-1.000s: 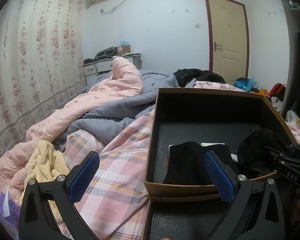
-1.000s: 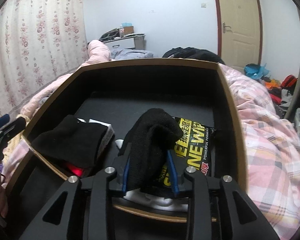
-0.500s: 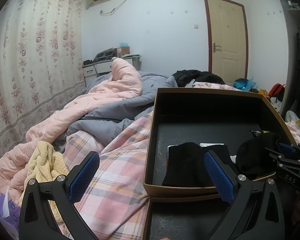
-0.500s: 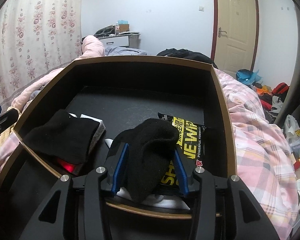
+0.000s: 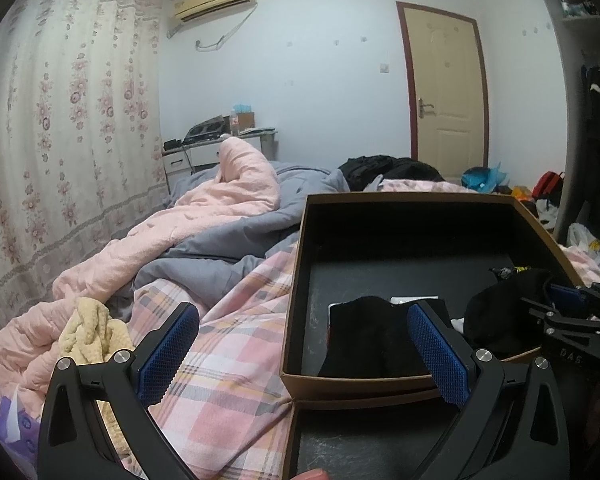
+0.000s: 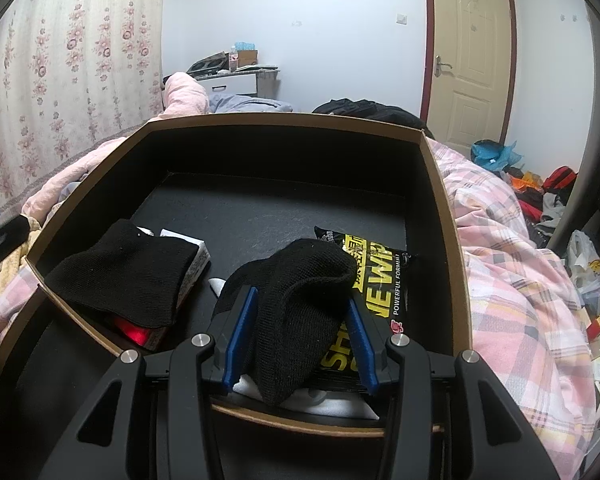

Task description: Organize soft objects

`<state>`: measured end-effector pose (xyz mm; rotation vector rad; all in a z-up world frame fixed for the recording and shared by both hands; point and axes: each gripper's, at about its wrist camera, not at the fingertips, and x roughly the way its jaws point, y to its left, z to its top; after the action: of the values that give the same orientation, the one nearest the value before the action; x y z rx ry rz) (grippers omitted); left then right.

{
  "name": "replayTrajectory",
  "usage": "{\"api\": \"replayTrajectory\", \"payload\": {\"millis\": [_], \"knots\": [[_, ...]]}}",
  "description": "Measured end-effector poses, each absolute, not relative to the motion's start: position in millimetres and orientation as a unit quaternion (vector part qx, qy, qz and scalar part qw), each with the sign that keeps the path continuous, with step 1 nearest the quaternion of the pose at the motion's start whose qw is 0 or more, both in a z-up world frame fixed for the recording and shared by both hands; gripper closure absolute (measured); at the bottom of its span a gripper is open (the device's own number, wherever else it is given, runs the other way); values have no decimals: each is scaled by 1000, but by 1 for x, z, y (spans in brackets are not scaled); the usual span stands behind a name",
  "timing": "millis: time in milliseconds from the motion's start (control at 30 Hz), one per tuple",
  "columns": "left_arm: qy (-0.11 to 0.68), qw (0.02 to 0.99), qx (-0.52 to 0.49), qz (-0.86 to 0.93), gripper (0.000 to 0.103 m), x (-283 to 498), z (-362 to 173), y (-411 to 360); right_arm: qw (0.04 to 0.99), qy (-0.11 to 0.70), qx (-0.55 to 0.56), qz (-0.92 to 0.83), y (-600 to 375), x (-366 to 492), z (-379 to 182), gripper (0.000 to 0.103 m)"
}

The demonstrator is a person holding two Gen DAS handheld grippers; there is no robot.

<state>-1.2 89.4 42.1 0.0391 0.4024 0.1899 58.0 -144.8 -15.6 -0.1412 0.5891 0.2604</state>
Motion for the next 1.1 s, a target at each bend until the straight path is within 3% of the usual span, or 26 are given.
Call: {"api": "replayTrajectory", "payload": {"millis": [133,367,1100], "knots": [[198,976,20,94,0,-2,42,90,955,260,-122,68,-138,52,-12,37],[185,977,44,100,0,-5,43,80,952,282,-66,102,-153,60,-12,37],[187,974,83,96,0,-2,38,66,952,281,-62,107,-150,55,-15,35]]}}
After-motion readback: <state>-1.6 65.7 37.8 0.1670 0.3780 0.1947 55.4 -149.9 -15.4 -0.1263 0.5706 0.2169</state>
